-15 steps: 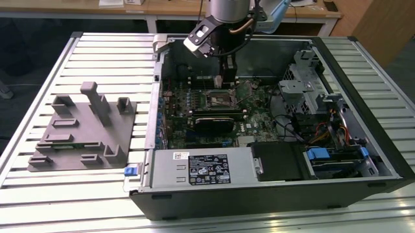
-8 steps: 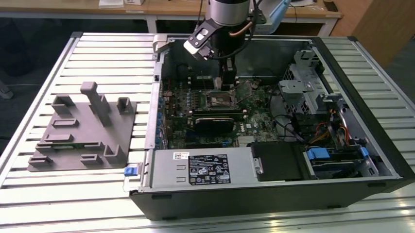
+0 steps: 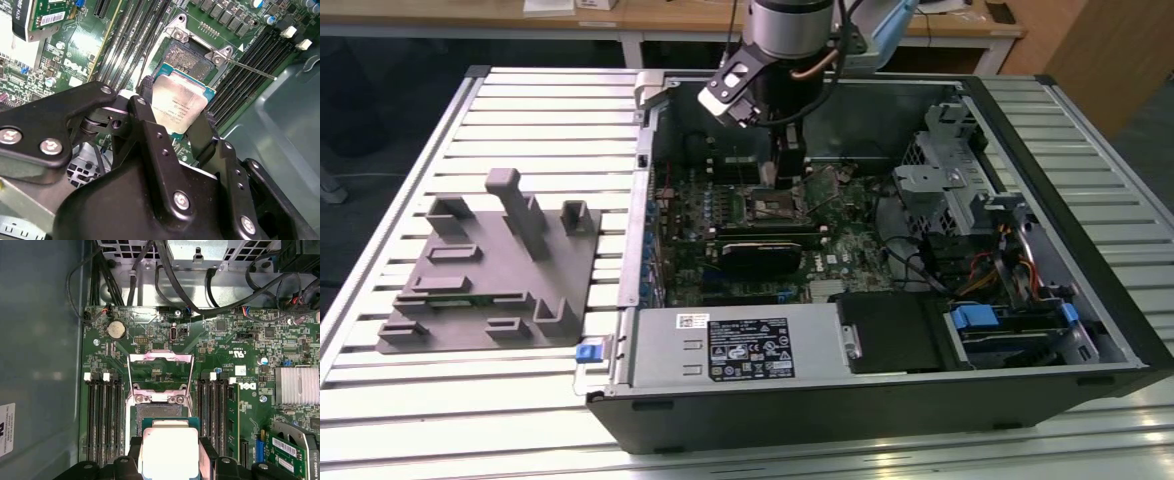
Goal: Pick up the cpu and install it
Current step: 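Place the cpu into insertion slot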
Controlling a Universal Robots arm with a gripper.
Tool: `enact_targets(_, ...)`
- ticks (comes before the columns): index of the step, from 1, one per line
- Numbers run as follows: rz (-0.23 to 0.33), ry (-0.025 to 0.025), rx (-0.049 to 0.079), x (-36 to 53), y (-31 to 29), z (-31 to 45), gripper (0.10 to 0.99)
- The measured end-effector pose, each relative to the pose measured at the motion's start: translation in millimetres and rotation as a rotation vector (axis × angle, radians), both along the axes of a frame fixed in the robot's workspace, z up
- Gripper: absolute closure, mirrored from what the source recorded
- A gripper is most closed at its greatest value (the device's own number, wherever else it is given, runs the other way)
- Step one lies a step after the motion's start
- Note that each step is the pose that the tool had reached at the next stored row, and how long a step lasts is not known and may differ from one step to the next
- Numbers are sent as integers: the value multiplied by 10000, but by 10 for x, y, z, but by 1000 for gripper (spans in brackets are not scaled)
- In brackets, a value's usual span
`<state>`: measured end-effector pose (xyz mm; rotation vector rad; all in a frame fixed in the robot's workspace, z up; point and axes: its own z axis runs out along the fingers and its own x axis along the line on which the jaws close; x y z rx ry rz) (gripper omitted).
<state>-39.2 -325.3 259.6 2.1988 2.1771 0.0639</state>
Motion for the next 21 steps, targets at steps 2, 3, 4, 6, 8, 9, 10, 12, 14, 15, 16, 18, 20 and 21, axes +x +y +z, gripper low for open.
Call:
enact_targets(2,0,0,-1,0,0,-12,553)
enact_targets(3,0,0,0,0,0,-17,553)
enact_targets(4,0,0,0,0,0,-23,553)
enact_targets(6,0,1,-1,0,0,-34,553)
enact_targets(8,0,0,-1,0,0,-46,553)
enact_targets(9,0,0,0,0,0,-53,553)
enact_targets(10,1,0,0,0,0,-61,553)
enact_targets(12,0,0,0,0,0,-79,553)
enact_targets(14,0,1,-2,0,0,-95,553)
enact_targets(15,0,1,-2,0,0,-103,553)
enact_targets(16,0,1,-1,0,0,-112,553)
enact_targets(18,0,1,-1,0,0,-131,553)
enact_targets(20,0,0,0,0,0,-153,553)
enact_targets(21,0,0,-1,0,0,-167,553)
